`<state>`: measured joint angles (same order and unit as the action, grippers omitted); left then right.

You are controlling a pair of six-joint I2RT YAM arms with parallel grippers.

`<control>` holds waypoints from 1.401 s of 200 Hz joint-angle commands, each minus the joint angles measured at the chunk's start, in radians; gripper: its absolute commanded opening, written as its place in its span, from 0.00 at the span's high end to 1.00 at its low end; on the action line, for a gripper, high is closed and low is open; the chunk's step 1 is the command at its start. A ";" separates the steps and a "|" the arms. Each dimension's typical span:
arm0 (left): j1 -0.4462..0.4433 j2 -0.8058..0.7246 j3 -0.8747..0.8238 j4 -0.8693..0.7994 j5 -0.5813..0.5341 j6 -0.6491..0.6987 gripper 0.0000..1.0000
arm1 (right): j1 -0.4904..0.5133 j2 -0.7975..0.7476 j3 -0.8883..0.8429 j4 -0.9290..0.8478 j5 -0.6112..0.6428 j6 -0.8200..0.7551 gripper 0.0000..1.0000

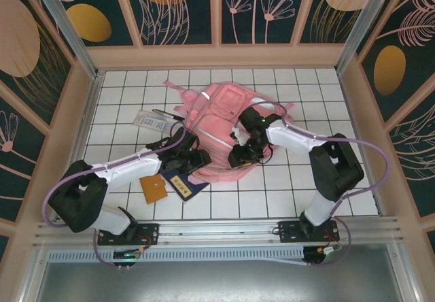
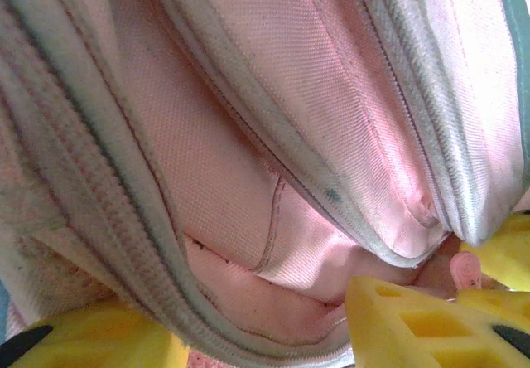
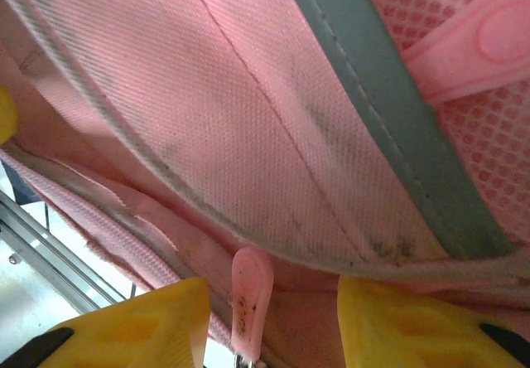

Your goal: Pack books, pencil case, and school supplies into a backpack

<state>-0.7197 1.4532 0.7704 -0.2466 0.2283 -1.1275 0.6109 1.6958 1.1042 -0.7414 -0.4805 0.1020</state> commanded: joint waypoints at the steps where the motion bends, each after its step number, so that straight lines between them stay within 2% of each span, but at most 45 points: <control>1: -0.002 0.015 -0.037 0.042 0.019 -0.015 0.51 | 0.009 0.032 0.033 -0.008 -0.034 -0.046 0.57; 26: -0.002 0.019 -0.036 0.044 0.016 -0.006 0.51 | 0.012 0.056 0.051 -0.005 -0.089 -0.090 0.66; 90: -0.001 0.057 -0.013 0.055 0.002 0.019 0.51 | 0.049 0.011 0.041 -0.005 -0.225 -0.194 0.99; 113: 0.000 0.071 0.017 0.030 -0.027 0.050 0.51 | 0.072 -0.027 0.036 0.013 -0.279 -0.246 1.00; 134: 0.009 0.096 0.057 -0.021 -0.066 0.095 0.61 | 0.080 -0.070 0.011 0.048 -0.320 -0.290 1.00; 165: 0.027 0.136 0.104 -0.033 -0.087 0.166 0.62 | 0.088 -0.141 -0.059 0.143 -0.401 -0.399 1.00; 198: 0.029 0.197 0.176 -0.031 -0.053 0.229 0.62 | 0.130 -0.179 -0.133 0.305 -0.394 -0.506 1.00; 223: 0.029 0.218 0.193 0.013 -0.007 0.229 0.62 | 0.162 -0.177 -0.162 0.443 -0.394 -0.512 1.00; 246: 0.028 0.233 0.196 0.043 0.037 0.227 0.66 | 0.197 -0.160 -0.162 0.526 -0.331 -0.514 0.98; 280: 0.028 0.231 0.196 0.036 0.027 0.223 0.67 | 0.219 -0.174 -0.200 0.658 -0.285 -0.470 0.98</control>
<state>-0.6861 1.6611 0.9443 -0.2691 0.2161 -0.9016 0.8001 1.5600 0.9264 -0.2779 -0.7231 -0.3870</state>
